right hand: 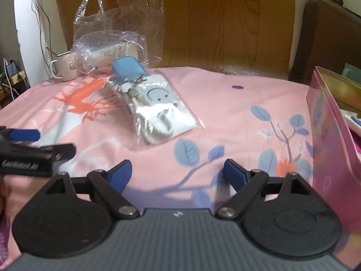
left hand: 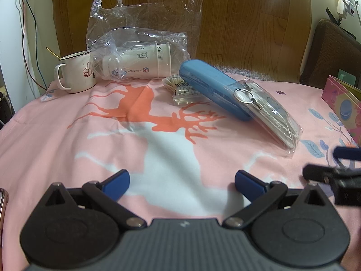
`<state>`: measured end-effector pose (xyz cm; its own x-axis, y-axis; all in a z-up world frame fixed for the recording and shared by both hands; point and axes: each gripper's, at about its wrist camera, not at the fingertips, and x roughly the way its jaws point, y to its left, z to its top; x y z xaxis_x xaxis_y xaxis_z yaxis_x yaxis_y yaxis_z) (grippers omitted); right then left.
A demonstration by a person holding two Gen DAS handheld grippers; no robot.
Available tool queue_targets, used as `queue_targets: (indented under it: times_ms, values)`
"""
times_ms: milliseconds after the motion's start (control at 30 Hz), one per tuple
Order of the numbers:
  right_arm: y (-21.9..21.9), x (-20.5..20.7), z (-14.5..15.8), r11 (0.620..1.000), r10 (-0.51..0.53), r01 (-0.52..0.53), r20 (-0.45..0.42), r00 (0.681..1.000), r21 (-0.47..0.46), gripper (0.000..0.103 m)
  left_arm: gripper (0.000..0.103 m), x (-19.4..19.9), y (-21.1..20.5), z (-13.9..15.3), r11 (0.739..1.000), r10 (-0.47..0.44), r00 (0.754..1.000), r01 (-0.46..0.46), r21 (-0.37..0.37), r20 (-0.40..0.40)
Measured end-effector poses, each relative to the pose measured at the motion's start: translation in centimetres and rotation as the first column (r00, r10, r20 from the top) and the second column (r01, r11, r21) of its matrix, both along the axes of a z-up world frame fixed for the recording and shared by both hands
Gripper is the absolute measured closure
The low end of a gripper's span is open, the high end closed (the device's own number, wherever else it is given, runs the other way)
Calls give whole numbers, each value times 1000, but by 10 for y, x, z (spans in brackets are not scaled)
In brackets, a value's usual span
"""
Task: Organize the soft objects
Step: 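Move the left gripper toward the clear bag with the smiley keychain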
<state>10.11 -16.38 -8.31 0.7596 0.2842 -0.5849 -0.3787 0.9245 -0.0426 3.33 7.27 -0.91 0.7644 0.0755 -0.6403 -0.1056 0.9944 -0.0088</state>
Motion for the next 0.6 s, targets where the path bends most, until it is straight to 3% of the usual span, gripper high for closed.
queue_targets:
  times_ms: [600]
  values:
    - [14, 41, 1, 1000, 20, -20, 2, 1000, -19, 10, 0, 2, 1, 0, 1000, -10, 1000, 10, -16, 6]
